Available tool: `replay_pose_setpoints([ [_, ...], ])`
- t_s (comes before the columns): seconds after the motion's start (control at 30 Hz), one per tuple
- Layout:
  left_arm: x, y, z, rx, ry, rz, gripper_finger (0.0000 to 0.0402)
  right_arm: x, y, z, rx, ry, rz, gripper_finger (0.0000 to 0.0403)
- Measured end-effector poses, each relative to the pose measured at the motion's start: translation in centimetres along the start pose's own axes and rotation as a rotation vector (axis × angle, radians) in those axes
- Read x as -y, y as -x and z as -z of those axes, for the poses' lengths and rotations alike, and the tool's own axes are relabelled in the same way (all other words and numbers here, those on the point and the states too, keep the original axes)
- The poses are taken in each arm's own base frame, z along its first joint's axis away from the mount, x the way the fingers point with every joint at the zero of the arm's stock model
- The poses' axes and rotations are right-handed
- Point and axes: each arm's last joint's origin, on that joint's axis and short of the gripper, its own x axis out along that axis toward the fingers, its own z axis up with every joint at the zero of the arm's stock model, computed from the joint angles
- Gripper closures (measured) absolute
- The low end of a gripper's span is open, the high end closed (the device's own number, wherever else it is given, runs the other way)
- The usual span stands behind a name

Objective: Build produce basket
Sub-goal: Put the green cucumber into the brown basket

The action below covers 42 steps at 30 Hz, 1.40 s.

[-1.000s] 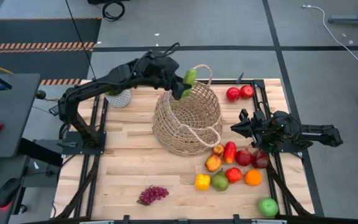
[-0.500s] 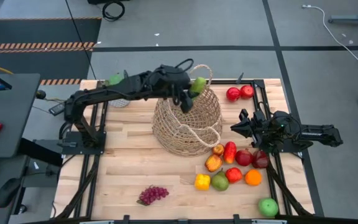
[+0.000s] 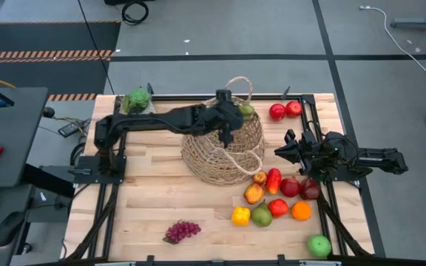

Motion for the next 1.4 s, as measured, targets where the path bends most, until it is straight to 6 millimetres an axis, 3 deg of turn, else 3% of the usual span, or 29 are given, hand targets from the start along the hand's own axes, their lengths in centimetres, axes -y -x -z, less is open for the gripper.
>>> replay_pose_setpoints([
  [0.2,1.8,-1.7,-0.1,-0.029,-0.342,0.006,0.0234,0.0,0.0,0.0,0.001,0.000,0.000,0.0361],
  [0.53,2.4,-2.5,0.9,0.015,-0.717,0.156,0.0234,0.0,0.0,0.0,0.000,0.000,0.000,0.0361],
  [0.93,1.8,-3.4,2.5,0.091,-0.751,0.314,0.0234,0.0,0.0,0.0,0.000,0.000,0.000,0.0361],
  [1.23,0.9,-3.8,2.1,0.133,-0.694,0.237,0.0234,0.0,0.0,0.0,0.000,0.000,0.000,0.0361],
  [1.4,2.8,-5.7,2.4,0.166,-0.709,0.306,0.0234,0.0,0.0,0.0,0.000,0.000,0.000,0.0361],
])
